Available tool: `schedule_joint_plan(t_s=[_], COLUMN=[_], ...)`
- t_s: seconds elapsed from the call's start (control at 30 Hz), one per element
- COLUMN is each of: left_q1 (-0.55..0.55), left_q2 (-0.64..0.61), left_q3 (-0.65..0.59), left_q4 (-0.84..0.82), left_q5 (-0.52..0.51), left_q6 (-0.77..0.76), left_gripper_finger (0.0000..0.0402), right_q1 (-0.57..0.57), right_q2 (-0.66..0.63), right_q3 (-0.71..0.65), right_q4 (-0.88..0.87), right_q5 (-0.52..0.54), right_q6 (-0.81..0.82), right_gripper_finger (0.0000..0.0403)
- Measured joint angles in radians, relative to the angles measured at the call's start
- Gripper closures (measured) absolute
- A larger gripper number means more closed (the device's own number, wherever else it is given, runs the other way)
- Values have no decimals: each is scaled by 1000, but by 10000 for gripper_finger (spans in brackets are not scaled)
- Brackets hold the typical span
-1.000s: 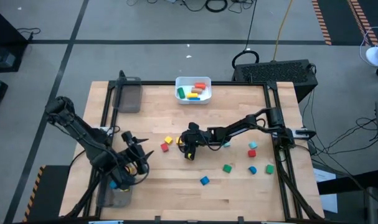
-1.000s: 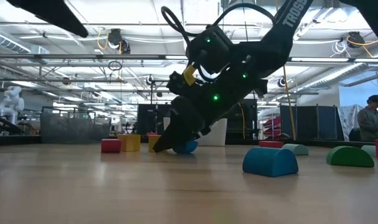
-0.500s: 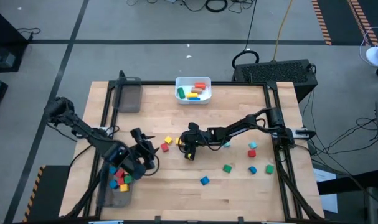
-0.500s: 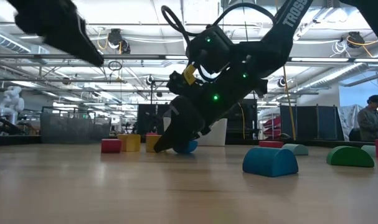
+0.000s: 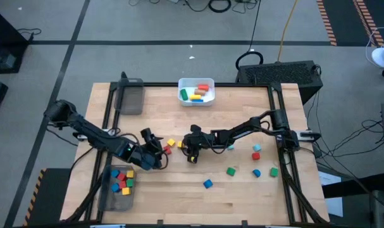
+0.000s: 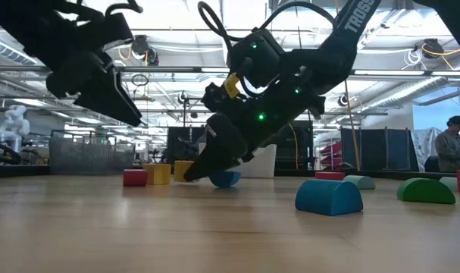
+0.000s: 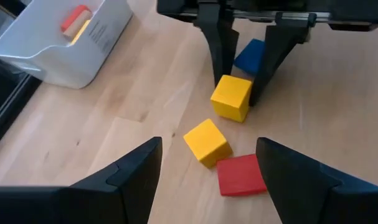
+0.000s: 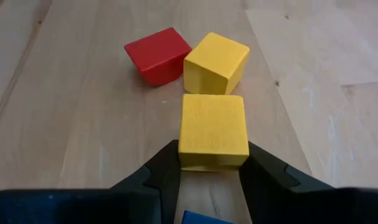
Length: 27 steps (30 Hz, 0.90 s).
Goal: Sort blocks by size
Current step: Put the yellow square block into the bottom black bin
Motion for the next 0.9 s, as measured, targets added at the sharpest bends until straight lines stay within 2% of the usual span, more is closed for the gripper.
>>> schedule_joint_plan(t_s=[0.23,0.47,0.63,0.83,0.9], left_q1=[39,58,62,61,61], left_q2=[0,0,0,0,0], left_q3=[-21,-80,-80,-80,-80], left_q4=[34,202,250,307,309], left_q5=[6,35,77,200,213], left_q6=[7,75,136,239,261], left_gripper_finger=[140,140,140,140,140], right_q1=[2,35,66,99,109], right_q2=[0,-10,-15,-17,-17], right_q3=[0,0,0,19,31], right_q4=[7,74,112,123,124], right_q5=[1,11,72,178,201], right_q6=[-56,-151,-227,-297,-323], right_gripper_finger=[274,274,274,273,272])
